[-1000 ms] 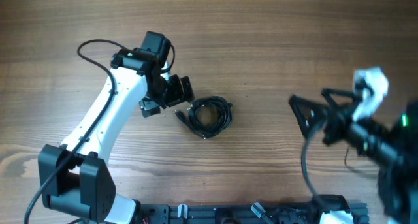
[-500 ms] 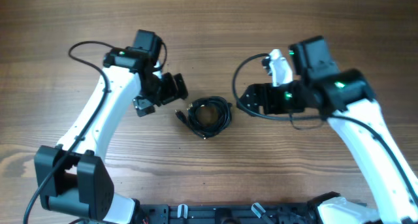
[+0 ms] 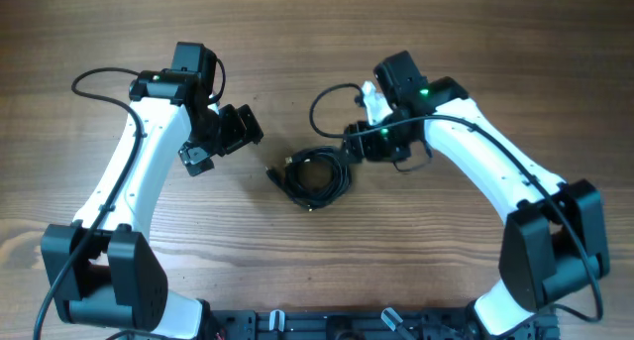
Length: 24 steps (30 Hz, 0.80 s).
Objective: Untangle cables
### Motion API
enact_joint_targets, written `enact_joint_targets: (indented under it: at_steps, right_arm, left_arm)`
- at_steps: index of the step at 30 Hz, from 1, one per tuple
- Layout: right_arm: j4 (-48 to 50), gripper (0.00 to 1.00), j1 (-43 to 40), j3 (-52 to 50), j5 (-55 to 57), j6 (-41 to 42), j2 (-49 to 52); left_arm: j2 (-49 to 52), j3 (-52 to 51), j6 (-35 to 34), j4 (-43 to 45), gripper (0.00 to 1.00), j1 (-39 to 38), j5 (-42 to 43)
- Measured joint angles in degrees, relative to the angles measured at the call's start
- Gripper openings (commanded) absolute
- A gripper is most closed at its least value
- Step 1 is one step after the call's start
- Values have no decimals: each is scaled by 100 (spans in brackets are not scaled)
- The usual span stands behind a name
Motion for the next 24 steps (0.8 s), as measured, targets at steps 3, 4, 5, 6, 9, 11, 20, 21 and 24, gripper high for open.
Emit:
enact_joint_targets:
  at_steps: [3,4,5,6,9,11,20,21,24]
  right_arm:
    - [610,62,0,4,28,-321,76]
    - [780,60,0,7,85,-411,122]
    - [905,57,0,9,173,-516,190]
    - [951,50,2,9,227,-555,254]
    - [1010,50,0,9,367,-678,509]
    - [1010,50,2,9,413,-682,713]
    - [1189,33,184,9,223,-984,1084]
    - [1187,26,199,9,208,-1003,1106]
    - [1202,20,210,9,195,-1062,1106]
  left_arm:
    - [0,2,0,7,100,0,-22]
    - [0,0,0,11,100,0,-22]
    - [0,0,0,9,100,0,-22]
    - [0,0,0,9,100,0,-22]
    - [0,0,0,11,100,0,-24]
    - [0,0,0,22,100,0,-42]
    - [0,0,0,59,100,0,-42]
    - [0,0,0,59,100,0,-44]
    - [0,0,0,59,100,0,-42]
